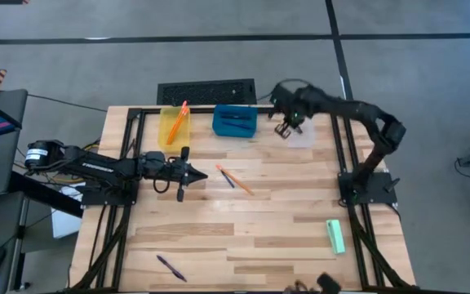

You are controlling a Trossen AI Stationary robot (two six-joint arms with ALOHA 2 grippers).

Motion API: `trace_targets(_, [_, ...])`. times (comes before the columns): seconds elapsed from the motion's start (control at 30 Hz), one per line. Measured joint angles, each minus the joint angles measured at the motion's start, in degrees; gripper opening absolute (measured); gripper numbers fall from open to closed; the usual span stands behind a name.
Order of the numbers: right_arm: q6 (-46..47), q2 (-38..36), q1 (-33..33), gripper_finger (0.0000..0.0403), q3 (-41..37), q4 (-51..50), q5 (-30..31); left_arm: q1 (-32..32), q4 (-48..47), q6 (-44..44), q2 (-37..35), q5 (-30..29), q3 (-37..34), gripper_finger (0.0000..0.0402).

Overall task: Sort crayons/erasers/pens/pencils in bins
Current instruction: Put the blue crayon into the transparent white bin, then put the orange pencil into the transparent yellow bin

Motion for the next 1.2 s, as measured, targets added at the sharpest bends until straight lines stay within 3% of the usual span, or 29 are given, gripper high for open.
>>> trace_targets(0.17, [-4.4, 4.8, -7.2, 0.0035, 0.0, 2.1, -4.2, 0.0, 0.1, 1.9, 0.0, -4.9, 0.0, 0.0000])
trace_targets(0.37, [-4.4, 8.7, -12.1, 0.0025, -0.6, 4.6, -5.0, 0.1, 0.0, 5.5, 0.0, -6.0, 0.1, 0.0000])
trace_targets(0.53, [-4.7, 8.7, -14.4, 0.0020, -7.4, 12.8, -10.8, 1.1, 0.1, 7.1, 0.0, -7.5, 1.3, 0.0000])
trace_targets(0.9, [-6.1, 7.7, -16.9, 0.0029, -11.3, 19.0, -11.5, 4.8, -3.0, 3.3, 0.0, -7.6, 1.4, 0.0000])
trace_targets(1.2, [-8.7, 7.7, -16.8, 0.0107, -10.1, 18.3, -10.3, 4.9, -5.6, 1.6, 0.0, -7.6, 1.4, 0.0000])
